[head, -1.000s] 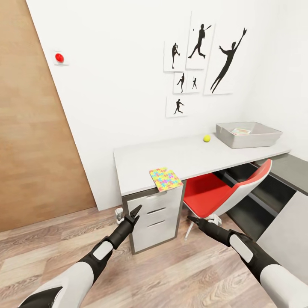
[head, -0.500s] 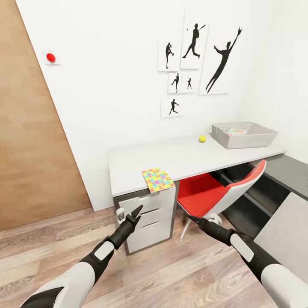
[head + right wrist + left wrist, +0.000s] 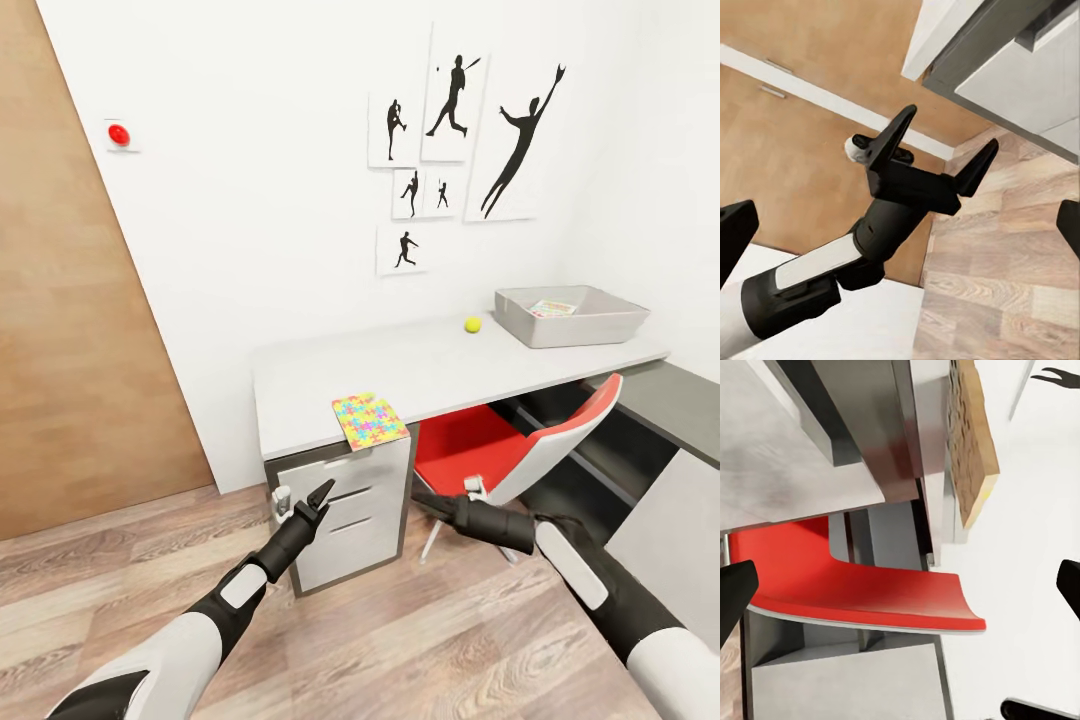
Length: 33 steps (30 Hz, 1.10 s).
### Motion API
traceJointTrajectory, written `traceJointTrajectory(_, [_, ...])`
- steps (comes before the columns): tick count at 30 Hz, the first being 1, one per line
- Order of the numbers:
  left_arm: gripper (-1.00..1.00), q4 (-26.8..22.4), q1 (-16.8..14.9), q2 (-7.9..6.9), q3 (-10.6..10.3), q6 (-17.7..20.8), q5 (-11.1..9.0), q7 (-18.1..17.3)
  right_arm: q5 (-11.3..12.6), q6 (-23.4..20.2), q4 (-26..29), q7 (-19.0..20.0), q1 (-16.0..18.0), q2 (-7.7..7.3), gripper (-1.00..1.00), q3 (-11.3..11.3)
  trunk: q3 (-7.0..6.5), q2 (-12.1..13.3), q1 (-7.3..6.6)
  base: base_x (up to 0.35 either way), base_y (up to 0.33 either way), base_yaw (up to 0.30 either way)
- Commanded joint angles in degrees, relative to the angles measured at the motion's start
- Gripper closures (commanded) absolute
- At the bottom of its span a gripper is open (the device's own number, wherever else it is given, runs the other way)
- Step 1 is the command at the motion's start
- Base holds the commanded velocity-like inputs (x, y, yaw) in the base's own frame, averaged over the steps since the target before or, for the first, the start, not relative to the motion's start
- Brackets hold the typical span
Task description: Put all the toys in the child's room - the three board games (two on the bed and one on the table), the two jigsaw puzzles on the table, and the tennis ball on the table - inside the toy box on the table in the child's room.
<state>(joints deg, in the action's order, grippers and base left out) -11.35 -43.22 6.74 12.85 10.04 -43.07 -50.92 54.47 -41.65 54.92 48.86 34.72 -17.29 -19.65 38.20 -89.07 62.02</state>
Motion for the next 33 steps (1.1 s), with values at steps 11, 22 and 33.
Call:
traceJointTrajectory(11, [-1.00,0.01,-0.05,0.00,0.27,0.67,-0.08,-0.22,0.41,-2.43,22.35,-0.98,-6.64,-5.14,-1.00,0.08,0.05,-0.03,0.00,0.000,0.000,0.000])
traceJointTrajectory(22, [-1.00,0.01,-0.09,-0.11,0.12,1.03,-0.02,-0.29,0.92,-3.04,34.15,-14.63,-9.73,-4.97,-1.00,0.07,0.05,-0.03,0.00,0.000,0.000,0.000])
traceJointTrajectory(33, [-1.00,0.01,0.00,0.01,0.07,0.85,-0.07,-0.40,0.91,-2.81,34.24,-15.44,-9.84,-4.92,-1.00,0.10,0.05,-0.03,0.00,0.018,-0.009,0.000])
